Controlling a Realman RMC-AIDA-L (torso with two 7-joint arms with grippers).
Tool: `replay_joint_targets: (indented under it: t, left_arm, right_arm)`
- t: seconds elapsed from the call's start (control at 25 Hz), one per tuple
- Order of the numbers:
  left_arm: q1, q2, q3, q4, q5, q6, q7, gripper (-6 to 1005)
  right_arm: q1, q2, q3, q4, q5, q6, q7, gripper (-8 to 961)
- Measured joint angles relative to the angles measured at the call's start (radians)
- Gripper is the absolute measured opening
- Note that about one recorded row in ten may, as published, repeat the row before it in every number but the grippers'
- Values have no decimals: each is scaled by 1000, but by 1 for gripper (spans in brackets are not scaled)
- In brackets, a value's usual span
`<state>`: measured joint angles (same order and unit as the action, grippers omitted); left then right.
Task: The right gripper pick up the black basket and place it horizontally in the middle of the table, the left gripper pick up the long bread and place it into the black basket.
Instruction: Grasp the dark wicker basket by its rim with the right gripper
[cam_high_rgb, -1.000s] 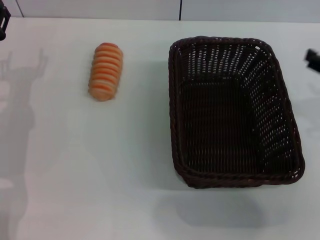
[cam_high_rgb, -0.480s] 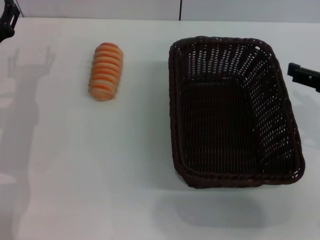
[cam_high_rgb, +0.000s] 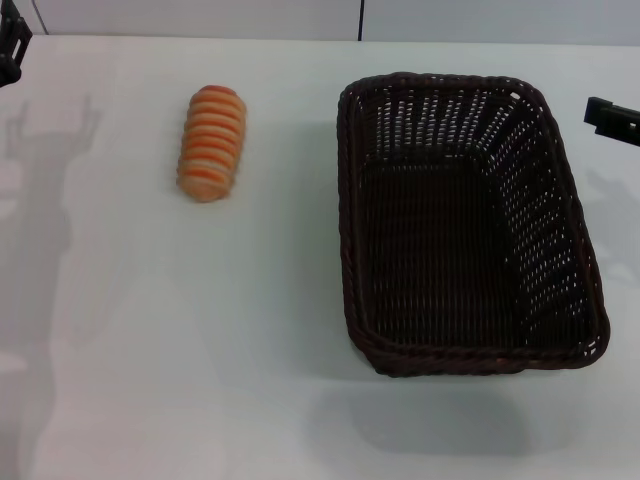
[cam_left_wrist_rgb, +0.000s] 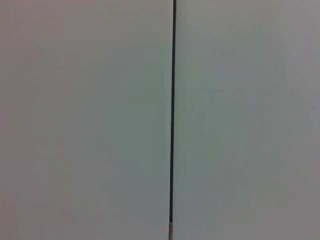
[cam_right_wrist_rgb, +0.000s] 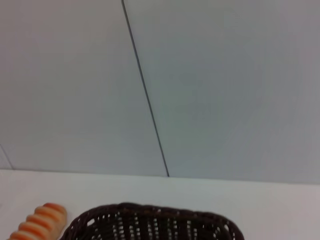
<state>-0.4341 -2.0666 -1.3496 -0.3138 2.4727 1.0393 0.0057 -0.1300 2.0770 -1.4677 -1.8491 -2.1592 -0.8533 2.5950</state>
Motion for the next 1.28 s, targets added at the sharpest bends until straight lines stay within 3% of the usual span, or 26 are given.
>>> replay_joint_targets:
  t: [0.44,1.28]
  left_arm:
    - [-6,0,-2,3,0,0,7,858]
    - [-7,2,-12,-1,-2,1,0,858]
  right_arm:
    - [31,0,69,-7,1,-117,41,832]
    - [51,2,81,46,0,-220,45,833]
